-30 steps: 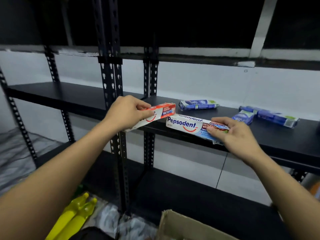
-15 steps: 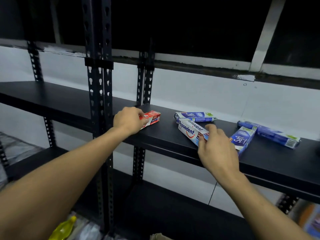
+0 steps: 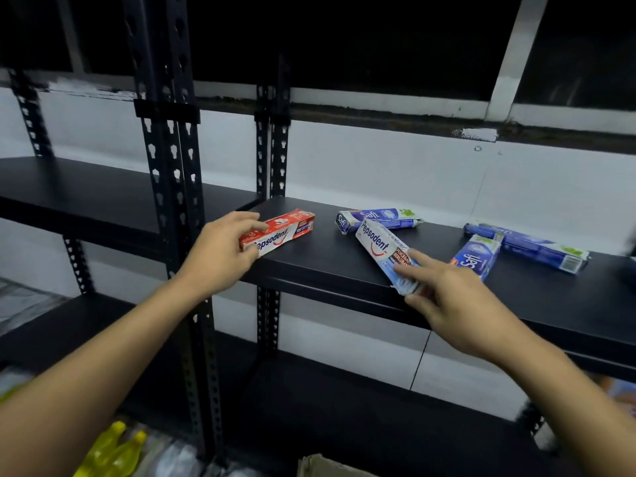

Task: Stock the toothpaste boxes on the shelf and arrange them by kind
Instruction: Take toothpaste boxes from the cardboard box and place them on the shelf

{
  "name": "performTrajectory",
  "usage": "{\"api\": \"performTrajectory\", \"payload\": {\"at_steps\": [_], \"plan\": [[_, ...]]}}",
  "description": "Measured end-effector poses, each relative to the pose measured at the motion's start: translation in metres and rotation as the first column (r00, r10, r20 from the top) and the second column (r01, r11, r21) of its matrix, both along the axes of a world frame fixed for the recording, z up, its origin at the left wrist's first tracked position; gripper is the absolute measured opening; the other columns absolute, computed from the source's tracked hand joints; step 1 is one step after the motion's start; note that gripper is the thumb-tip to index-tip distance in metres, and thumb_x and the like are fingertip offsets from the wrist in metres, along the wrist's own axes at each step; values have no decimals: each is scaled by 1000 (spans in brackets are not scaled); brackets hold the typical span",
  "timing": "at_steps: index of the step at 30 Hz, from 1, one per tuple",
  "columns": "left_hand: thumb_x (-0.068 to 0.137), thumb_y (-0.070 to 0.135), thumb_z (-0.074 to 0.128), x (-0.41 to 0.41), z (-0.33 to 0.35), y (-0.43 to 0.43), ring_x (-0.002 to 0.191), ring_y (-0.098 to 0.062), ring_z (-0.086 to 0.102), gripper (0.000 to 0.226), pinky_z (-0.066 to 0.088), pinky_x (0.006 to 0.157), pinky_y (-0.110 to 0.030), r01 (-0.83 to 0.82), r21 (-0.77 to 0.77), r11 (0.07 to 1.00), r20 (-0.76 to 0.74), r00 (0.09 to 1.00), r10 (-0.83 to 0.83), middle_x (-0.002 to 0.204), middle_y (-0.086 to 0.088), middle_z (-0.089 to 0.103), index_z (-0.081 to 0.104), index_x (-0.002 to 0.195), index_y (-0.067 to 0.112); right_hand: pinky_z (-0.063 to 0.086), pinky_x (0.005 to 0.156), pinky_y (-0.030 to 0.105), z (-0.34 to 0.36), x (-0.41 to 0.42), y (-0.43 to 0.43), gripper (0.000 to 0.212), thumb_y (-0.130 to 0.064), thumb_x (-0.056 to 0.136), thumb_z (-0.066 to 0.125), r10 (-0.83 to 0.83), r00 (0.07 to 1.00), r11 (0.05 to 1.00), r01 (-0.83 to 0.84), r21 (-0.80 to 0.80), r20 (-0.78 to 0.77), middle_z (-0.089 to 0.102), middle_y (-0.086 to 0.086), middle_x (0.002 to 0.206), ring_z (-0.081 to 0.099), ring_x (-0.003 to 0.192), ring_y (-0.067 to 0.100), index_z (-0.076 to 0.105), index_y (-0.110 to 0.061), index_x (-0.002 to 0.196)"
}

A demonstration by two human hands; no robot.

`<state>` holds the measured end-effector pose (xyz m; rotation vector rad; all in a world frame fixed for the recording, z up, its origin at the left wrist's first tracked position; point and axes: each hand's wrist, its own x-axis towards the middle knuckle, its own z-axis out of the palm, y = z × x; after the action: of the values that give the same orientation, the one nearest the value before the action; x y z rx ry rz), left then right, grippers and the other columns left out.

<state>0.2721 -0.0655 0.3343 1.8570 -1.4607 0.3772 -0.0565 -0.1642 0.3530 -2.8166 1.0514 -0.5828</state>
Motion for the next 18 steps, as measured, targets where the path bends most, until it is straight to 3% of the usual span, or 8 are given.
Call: {"api": "performTrajectory", "payload": {"at_steps": [2,3,5,7,12,18], "plan": [[90,9,67,6,-1,-3,124,-17,55,36,46,101,-31,4,4,1000,31,999,-4,138,1,59,69,126,17,38,101,29,-1,3,3,55,-18,93,64,-49,993,999,50,-7,108,51,-2,146,51,126,26,47,-27,144],[90,9,67,8,-1,-5,123,-17,56,35,46,102,-32,14,5,1000,50,999,-15,136,0,61,69,125,16,43,90,30,-2,6,4,57,-19,93,65,-87,986,996,87,3,140,62,3,129,56,113,28,44,-28,145],[90,7,67,14,-1,-11,120,-18,59,35,47,102,-33,29,11,1000,73,997,-30,132,-1,65,69,125,13,42,72,33,-5,13,7,54,-27,93,63,-188,973,982,187,20,131,63,6,96,54,89,29,41,-27,143],[91,7,66,19,0,-18,118,-20,61,35,48,102,-36,20,26,999,74,997,-22,130,-2,66,68,125,12,38,66,35,-4,19,11,44,-36,95,60,-277,958,958,282,-60,74,62,10,91,52,88,32,46,-20,133],[95,11,62,24,3,-37,107,-27,64,33,51,92,-37,-35,71,997,20,999,33,124,-6,69,66,128,17,35,82,40,4,34,4,43,-55,94,51,-410,911,860,370,-353,-45,65,8,98,51,104,30,58,-19,117],[98,16,57,29,6,-54,105,-32,62,34,50,86,-37,-99,172,980,-6,995,101,126,-11,67,61,132,20,28,102,48,3,52,-34,39,-51,95,48,-443,891,860,391,-328,-102,67,8,111,49,116,31,57,-20,118]]}}
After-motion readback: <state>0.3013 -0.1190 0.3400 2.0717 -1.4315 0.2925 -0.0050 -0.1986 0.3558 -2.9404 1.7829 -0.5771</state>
